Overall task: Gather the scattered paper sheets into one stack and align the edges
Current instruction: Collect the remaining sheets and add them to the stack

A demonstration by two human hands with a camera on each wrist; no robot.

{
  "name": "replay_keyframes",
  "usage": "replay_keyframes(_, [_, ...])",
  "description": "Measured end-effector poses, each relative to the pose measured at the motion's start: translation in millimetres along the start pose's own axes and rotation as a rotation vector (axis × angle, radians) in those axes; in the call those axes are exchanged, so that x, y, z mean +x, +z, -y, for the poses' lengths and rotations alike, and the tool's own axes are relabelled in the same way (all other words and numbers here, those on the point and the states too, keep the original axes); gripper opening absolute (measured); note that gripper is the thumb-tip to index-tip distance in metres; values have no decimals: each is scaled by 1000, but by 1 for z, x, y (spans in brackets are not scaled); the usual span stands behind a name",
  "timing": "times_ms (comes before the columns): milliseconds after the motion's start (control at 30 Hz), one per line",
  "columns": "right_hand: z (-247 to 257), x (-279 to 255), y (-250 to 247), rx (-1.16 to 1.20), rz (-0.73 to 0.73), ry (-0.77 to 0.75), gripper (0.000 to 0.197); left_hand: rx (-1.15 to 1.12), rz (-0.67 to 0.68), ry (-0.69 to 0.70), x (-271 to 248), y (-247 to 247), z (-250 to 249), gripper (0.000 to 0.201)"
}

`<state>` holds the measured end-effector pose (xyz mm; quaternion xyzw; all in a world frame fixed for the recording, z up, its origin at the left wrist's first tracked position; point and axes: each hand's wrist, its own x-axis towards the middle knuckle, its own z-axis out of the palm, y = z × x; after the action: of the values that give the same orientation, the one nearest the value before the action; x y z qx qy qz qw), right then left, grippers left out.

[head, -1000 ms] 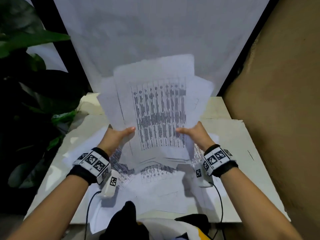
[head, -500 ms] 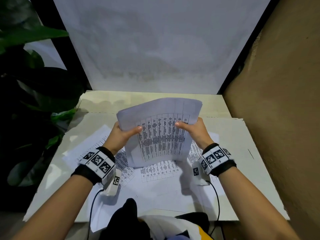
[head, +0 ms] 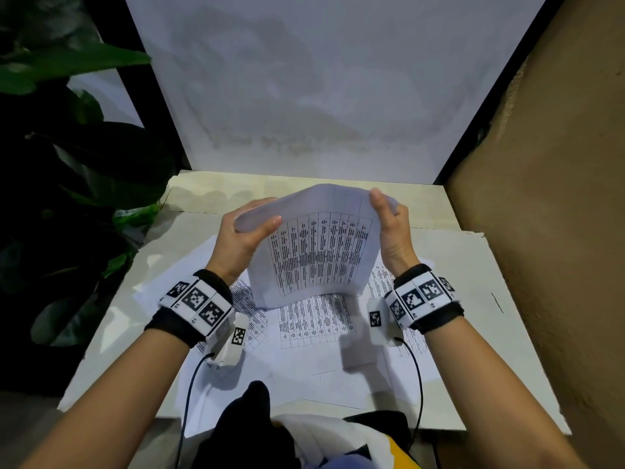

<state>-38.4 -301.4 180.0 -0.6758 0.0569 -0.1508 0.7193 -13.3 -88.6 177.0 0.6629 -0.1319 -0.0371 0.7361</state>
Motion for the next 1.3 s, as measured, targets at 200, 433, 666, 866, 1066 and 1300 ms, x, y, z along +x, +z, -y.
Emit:
replay_keyframes(200, [1, 9, -3, 26, -43, 30, 45, 46, -51, -19, 1, -1, 7, 15])
replay_keyframes(433, [-39, -7, -16, -261, 195, 233, 37, 198, -50, -289, -13, -7, 37, 31])
replay_keyframes(666, [-23, -10, -20, -184, 181, 180, 32, 129, -29, -185, -13, -6, 11, 24])
replay_keyframes(866, [-41, -23, -20, -199, 171, 192, 32, 43, 17, -170, -18, -12, 22, 78])
replay_keyframes(1066, [-49, -25, -16, -162, 201, 218, 29, 38, -38, -169, -15, -12, 27, 49])
replay_keyframes(1300, [-67, -29, -19, -372, 34, 261, 23, 365, -248, -417, -25, -57, 86, 32])
